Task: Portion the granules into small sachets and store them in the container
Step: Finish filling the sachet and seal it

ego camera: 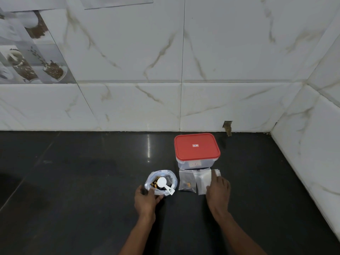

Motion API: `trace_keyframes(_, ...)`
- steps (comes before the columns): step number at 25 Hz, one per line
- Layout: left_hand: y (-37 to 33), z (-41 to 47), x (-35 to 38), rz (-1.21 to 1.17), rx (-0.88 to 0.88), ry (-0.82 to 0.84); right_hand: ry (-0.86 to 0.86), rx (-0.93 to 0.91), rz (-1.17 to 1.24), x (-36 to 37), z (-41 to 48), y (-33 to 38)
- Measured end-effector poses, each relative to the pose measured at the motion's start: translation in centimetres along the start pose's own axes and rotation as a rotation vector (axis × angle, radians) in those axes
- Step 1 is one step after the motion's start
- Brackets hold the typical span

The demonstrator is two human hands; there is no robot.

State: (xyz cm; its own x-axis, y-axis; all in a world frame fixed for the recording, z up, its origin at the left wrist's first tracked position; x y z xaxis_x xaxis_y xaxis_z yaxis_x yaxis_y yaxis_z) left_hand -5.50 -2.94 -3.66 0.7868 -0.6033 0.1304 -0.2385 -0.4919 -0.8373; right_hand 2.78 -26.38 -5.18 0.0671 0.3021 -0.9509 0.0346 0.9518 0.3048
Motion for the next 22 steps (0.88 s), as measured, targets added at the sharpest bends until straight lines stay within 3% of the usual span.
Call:
trace_keyframes(5,0.3,0.7,0.1,-0.01,-0.033,0.016,-0.062,0.206,0.314,-3.0,0.5,0.6)
trace_keyframes(10,0.1,0.4,-0.3,0.163,-0.031,0.011,-0.047,0.365,0.889,-4.7,-1.7,0.6)
trace_keyframes(14,-2.2,-2.2,0.3,0.585,0.299,-0.088,0.076,0.389,1.241,-5.7,-3.2,1.8)
trace_keyframes(15,-3.1,-3.3,0.8,0.571,0.374,-0.036,0.109,0.373,1.281,-6.0,-3.5,2.5)
trace_keyframes(19,-4.4,-7.0,4.7,0.589,0.362,0.41,0.064,0.26,1.299,-7.0,-5.3,5.6)
trace_keyframes(22,-3.9,-8.0,6.7,0.53,0.315,0.372,0.043,0.161,1.302,-6.7,-6.2,7.0)
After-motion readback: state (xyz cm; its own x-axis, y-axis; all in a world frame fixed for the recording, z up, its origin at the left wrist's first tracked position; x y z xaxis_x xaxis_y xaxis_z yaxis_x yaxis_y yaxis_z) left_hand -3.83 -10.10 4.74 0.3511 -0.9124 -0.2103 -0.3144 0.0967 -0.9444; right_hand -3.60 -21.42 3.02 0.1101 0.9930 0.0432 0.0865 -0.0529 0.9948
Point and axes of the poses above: each hand's wrist, its own z-axis towards the middle knuckle, its own x-axis out of the palm, y = z × x, the point moved 2 cm from there along z, towards the middle knuckle, and after that the axes turned 1 degree about -x, right-handed, at the moved point
